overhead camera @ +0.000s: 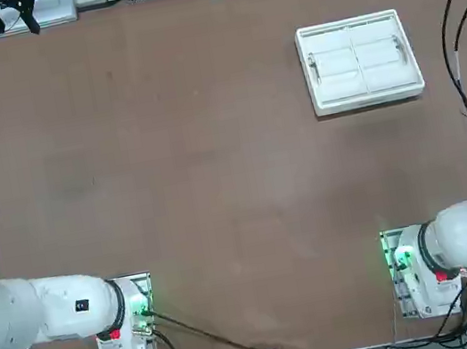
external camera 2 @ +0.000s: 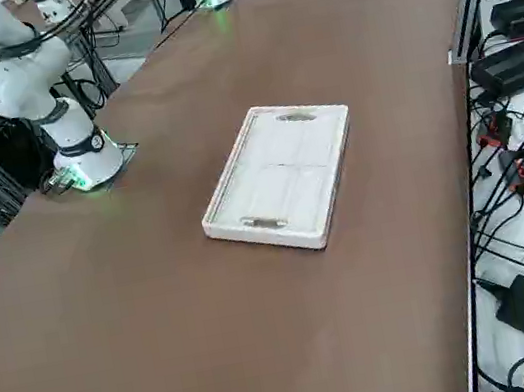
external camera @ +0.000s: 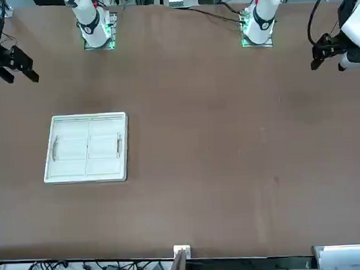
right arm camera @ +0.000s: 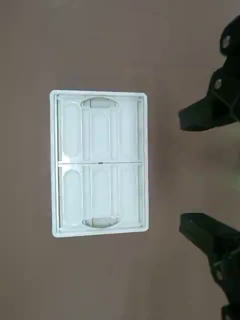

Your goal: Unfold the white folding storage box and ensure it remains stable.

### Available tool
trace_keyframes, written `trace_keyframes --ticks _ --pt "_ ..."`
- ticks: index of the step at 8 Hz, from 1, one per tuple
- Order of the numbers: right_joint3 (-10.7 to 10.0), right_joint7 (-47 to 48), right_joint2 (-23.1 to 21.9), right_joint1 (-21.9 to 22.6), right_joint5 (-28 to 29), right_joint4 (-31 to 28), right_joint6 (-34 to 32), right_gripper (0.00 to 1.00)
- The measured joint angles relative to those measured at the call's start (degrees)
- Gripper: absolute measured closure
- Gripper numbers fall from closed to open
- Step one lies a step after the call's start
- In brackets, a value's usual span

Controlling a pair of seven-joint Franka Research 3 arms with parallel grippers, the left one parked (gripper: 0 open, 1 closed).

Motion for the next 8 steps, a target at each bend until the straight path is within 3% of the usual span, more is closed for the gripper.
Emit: trace_keyframes --ticks 4,6,8 --pt "0.5 0.3 0.0 0.1 0.1 0.4 -0.2 0.00" --pt "3.3 4.0 1.3 0.7 -2.1 0.4 -0.2 0.00" --pt "6.6 11.4 5.5 4.6 -8.0 0.2 0.0 0.00"
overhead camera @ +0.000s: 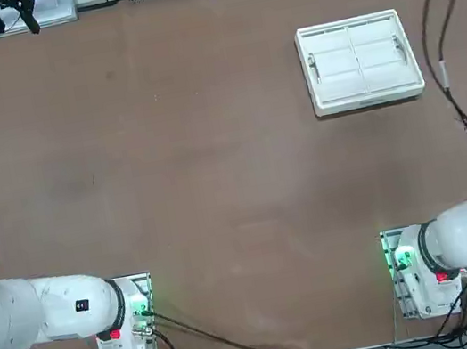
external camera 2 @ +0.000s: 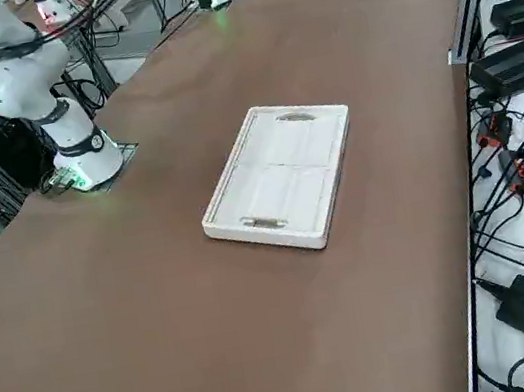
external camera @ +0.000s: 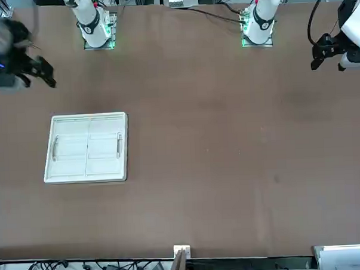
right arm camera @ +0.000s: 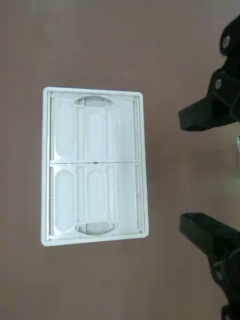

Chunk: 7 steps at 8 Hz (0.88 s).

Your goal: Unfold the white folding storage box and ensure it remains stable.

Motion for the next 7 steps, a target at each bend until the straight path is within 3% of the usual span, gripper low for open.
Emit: trace_keyframes --ticks 7 --pt "0.6 30.7 20.0 18.6 -19.0 0.0 3.8 0.00"
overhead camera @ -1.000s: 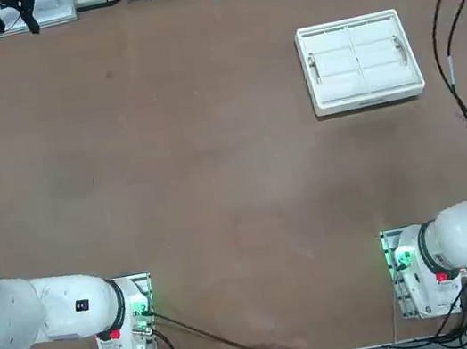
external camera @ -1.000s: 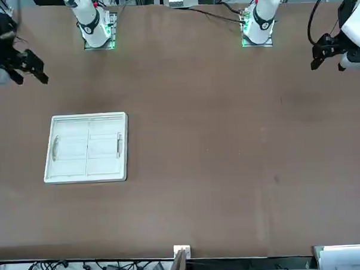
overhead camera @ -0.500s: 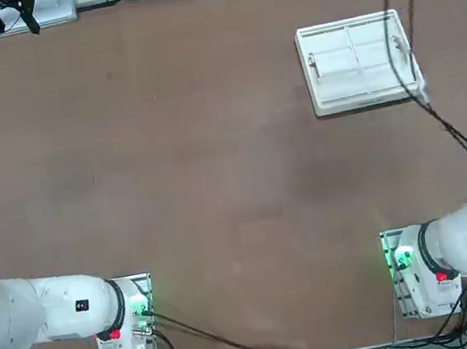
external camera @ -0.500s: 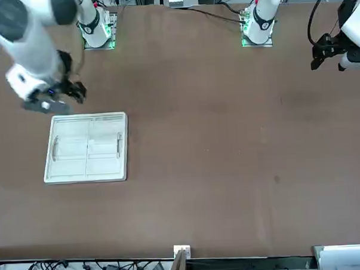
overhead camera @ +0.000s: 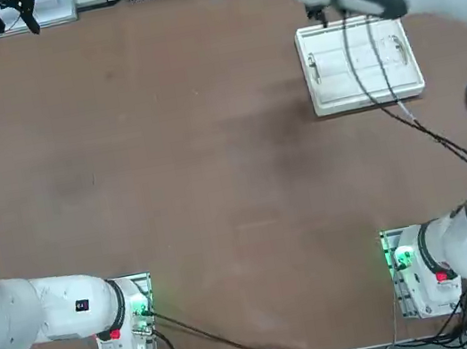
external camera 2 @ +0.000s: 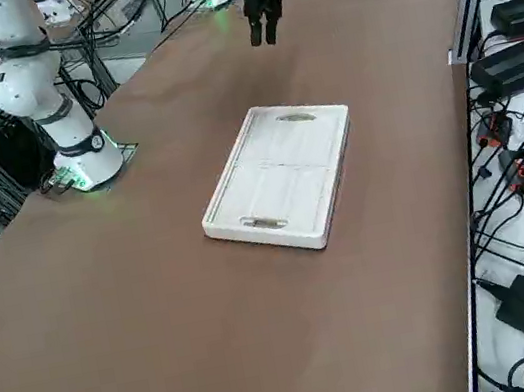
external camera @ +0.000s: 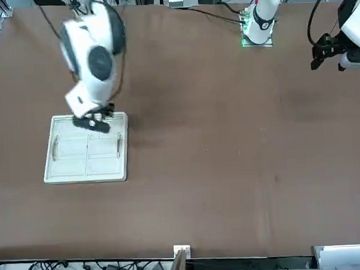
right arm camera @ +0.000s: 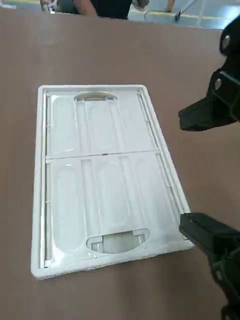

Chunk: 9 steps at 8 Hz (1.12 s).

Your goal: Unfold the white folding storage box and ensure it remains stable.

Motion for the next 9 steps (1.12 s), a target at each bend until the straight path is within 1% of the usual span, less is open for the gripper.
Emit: trace_keyframes --ticks 2,3,5,7,8,9 --pt "0.0 5.3 6.3 2.7 -3.6 0.4 0.4 0.00" --pt "0.0 7.6 9.6 3.7 -4.5 1.5 0.7 0.00" --pt "-0.1 9.6 16.7 5.3 -5.5 6.8 0.8 0.00" --pt "-0.4 9.9 23.2 7.3 -7.9 11.9 0.8 0.00" --pt "-0.5 9.9 25.9 7.9 -8.7 14.3 0.8 0.00" --pt "-0.6 9.9 27.7 8.0 -10.3 15.4 0.6 0.00"
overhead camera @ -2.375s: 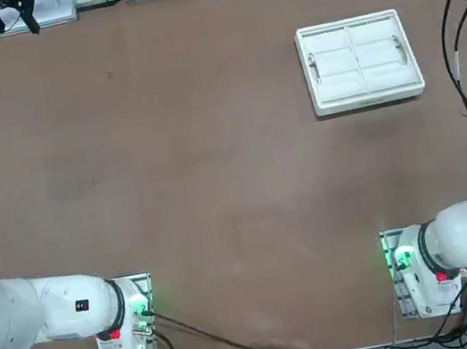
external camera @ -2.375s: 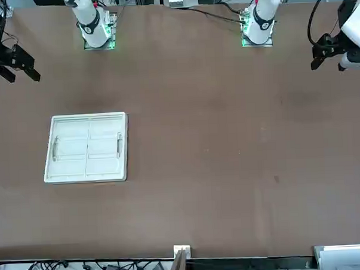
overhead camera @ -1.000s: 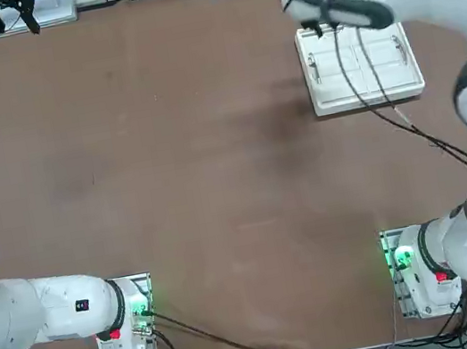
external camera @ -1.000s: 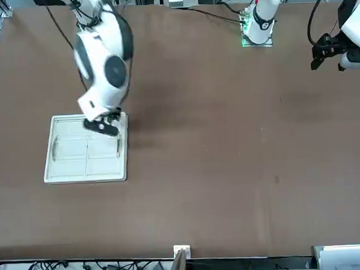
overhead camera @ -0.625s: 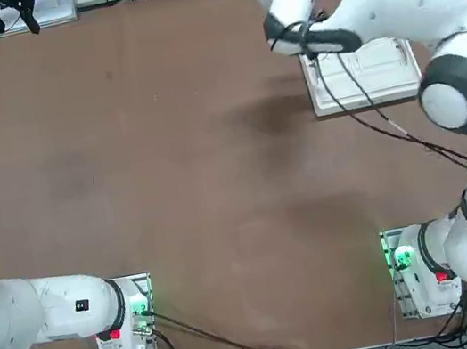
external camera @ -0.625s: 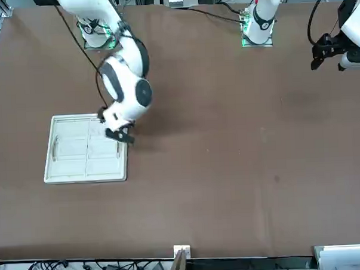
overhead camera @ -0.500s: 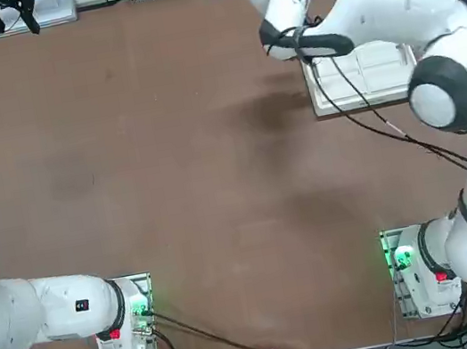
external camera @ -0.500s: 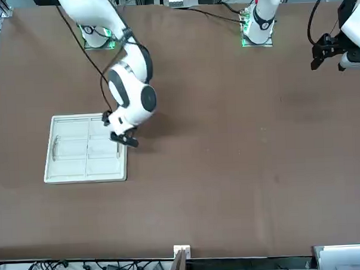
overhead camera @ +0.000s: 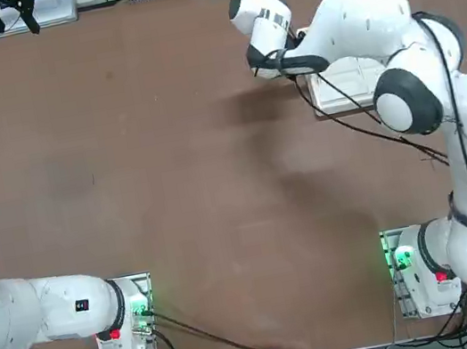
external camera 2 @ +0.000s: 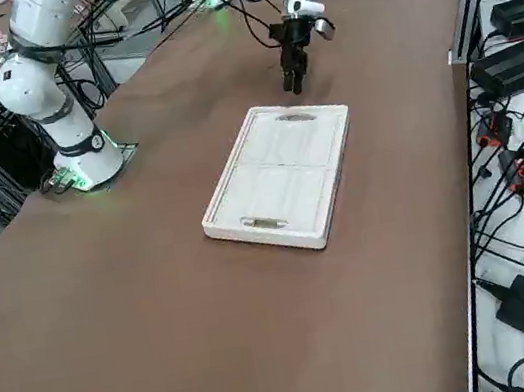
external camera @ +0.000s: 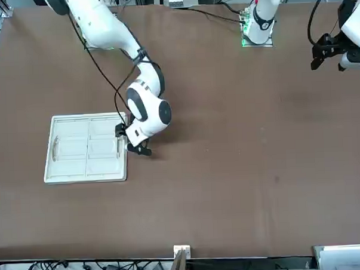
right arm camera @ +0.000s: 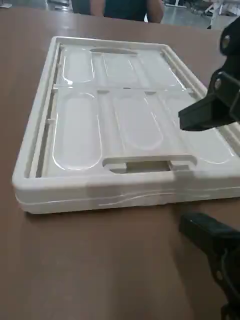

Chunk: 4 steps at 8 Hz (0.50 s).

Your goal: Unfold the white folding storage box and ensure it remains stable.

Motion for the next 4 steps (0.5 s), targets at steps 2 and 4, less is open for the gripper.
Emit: trace_keyframes --ticks 2,4 --pt "-0.1 -0.4 2.9 0.1 -3.0 0.5 -0.1 0.01" --pt "-0.1 -2.0 4.3 0.3 -4.2 0.8 -0.1 0.03"
